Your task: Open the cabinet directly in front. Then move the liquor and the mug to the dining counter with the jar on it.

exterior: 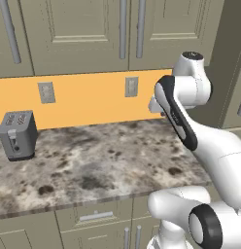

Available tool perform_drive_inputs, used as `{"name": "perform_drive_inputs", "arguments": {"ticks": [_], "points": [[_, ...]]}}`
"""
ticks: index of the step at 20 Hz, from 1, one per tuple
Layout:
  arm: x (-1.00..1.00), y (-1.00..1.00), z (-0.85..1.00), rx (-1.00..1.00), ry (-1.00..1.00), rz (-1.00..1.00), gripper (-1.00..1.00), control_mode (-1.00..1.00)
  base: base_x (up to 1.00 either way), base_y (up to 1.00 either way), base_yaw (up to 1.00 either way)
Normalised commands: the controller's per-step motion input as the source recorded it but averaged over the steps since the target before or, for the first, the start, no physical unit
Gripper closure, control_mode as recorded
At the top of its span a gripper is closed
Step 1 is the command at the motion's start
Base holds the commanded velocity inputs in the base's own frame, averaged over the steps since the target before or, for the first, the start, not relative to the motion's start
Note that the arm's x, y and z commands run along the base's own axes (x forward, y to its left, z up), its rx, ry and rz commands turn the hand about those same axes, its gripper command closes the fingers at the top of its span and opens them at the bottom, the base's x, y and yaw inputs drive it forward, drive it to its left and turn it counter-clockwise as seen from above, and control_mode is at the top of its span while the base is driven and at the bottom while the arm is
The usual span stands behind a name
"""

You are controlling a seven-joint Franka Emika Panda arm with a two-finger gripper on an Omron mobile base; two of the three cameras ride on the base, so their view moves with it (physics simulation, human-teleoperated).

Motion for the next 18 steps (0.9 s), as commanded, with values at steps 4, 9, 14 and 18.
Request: {"name": "perform_drive_inputs", "arguments": {"ticks": [4,9,14,18], "points": [[0.00,0.52,0.00,-0.07,-0.18,0.00,-1.00,-1.00,0.00,0.00,0.00],[-0.51,0.49,0.00,-0.02,-0.41,0.02,-1.00,-1.00,0.00,0.00,0.00],[-0.94,0.01,0.04,0.01,-0.63,0.00,-1.00,-1.00,0.00,0.00,0.00],[-0.90,0.00,0.09,0.01,-0.67,0.00,-1.00,-1.00,0.00,0.00,0.00]]}}
